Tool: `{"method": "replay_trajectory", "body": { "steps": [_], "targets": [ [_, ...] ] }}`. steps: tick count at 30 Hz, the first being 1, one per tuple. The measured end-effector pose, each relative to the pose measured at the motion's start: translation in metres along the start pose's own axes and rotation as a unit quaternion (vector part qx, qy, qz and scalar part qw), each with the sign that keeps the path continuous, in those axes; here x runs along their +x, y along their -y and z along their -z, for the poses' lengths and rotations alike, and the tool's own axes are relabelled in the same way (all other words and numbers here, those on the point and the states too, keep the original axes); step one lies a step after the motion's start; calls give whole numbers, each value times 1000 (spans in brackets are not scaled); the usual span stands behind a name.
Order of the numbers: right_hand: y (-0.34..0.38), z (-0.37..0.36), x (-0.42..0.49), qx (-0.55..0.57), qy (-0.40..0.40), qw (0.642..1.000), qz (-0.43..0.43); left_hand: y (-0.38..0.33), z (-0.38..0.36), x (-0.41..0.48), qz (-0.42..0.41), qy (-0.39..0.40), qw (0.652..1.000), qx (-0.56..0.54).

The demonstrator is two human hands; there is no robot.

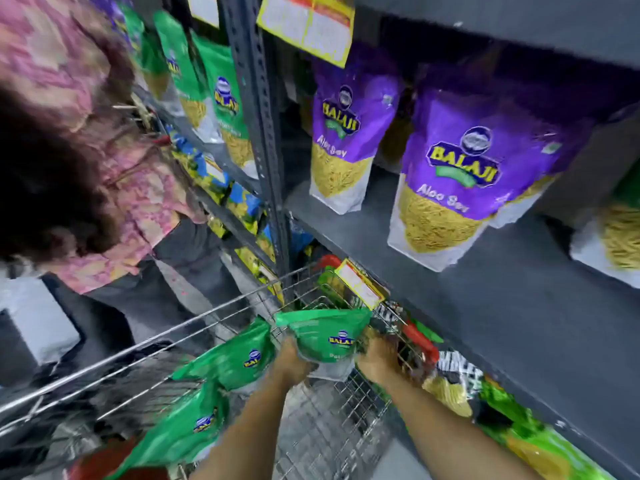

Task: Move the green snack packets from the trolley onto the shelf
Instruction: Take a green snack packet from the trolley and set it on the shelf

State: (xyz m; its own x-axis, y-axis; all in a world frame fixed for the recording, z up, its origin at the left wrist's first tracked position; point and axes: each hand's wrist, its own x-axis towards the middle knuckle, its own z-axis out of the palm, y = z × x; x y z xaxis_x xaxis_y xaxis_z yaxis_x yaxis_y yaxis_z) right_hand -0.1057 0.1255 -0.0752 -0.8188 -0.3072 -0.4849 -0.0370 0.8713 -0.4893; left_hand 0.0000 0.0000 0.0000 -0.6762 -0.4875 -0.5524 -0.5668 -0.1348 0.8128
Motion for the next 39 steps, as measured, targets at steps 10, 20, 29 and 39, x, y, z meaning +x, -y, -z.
{"method": "replay_trajectory", "body": {
  "steps": [10, 20, 29, 39],
  "targets": [
    [6, -21, 26, 199, -13, 980, -13, 46, 13, 67, 12, -67, 987, 144],
    [28, 60, -81, 291, -16, 943, 161, 2, 49, -50, -145, -189, 959, 155],
    [11, 209, -207, 395, -243, 859, 217, -159, -14, -132, -439, -32, 897, 55],
    [-69, 320, -185, 328, -427, 834, 121, -237, -171, -89, -435, 118, 893, 20]
  ]
}}
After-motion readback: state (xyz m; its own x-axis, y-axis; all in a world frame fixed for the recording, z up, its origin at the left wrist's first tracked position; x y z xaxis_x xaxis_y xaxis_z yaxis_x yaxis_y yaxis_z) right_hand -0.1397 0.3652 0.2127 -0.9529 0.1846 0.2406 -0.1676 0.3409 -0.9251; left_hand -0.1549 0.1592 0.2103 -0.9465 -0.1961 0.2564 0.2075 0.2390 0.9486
